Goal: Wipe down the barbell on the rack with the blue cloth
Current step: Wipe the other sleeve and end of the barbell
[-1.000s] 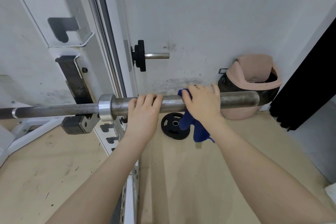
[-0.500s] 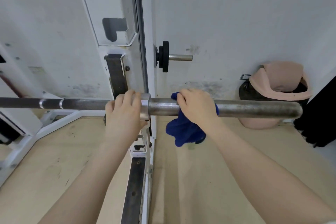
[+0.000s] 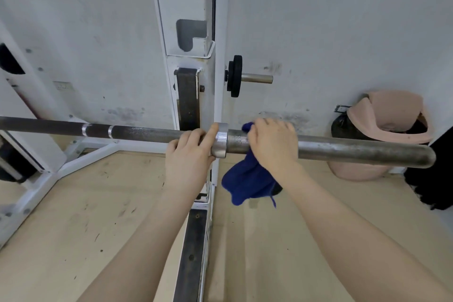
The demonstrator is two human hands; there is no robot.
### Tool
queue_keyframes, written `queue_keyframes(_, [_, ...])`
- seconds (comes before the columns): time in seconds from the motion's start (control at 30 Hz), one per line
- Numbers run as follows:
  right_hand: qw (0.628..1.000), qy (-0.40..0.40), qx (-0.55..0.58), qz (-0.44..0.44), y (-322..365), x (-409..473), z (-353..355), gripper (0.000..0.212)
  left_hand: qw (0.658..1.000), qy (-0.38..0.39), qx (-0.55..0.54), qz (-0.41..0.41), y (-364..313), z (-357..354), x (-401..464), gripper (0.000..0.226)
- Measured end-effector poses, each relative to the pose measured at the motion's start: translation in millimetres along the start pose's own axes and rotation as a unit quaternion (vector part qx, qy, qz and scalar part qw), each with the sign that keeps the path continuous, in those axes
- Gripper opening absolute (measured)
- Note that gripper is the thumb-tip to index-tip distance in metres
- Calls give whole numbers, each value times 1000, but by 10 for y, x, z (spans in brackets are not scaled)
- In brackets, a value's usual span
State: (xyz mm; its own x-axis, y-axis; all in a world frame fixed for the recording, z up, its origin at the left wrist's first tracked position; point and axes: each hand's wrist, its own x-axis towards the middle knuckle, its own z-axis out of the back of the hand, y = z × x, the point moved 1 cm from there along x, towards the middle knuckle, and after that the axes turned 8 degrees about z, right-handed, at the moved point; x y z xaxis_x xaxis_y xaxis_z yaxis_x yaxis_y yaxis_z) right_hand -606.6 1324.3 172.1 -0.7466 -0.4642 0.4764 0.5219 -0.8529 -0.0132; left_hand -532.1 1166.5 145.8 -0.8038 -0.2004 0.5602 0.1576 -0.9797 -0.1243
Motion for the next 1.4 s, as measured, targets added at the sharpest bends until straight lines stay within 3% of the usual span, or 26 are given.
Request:
queue_keyframes(0.13, [998, -24, -6, -55, 124, 18, -25, 21, 1000, -6, -5, -5, 9, -17, 0, 72])
queue_keyframes(0.2, [999, -31, 14, -21, 373, 4, -68, 9, 1000, -2, -6, -1, 10, -25, -6, 72])
queue_keyframes(0.3, [995, -77, 43, 39, 421, -102, -191, 21, 1000, 7, 0, 4, -4, -22, -12, 72])
queue_keyframes(0.4, [992, -91, -3, 89, 129, -176, -216, 20, 999, 20, 5, 24, -78, 3, -43, 71])
queue_keyframes(0.57, [997, -76, -23, 25, -436, -314, -70, 34, 996, 21, 27, 78, -443, 79, -77, 70])
queue_keyframes(0.73, [997, -36, -55, -39, -1195, -542, 42, 40, 1000, 1, -29, -7, -1075, 66, -31, 60])
queue_keyframes(0.9, [991, -51, -47, -112, -1982, -782, 155, 46, 997, 55, -19, -43, -1578, -99, -57, 63])
queue_keyframes(1.1, [978, -70, 74, -182, -2744, -1079, 323, 41, 994, 105, 14, 4, -1977, -196, -186, 70])
queue_keyframes(1.2, [919, -107, 271, -266, -2904, -1140, 399, 29, 993, 110, 23, 22, -1997, -206, -206, 72])
queue_keyframes(1.3, [819, -117, 417, -377, -2898, -1196, 430, 32, 989, 140, 18, 37, -2014, -189, -255, 72])
queue_keyframes(1.4, [715, -78, 479, -503, -2896, -1300, 372, 40, 986, 161, -10, 52, -2077, -105, -377, 69])
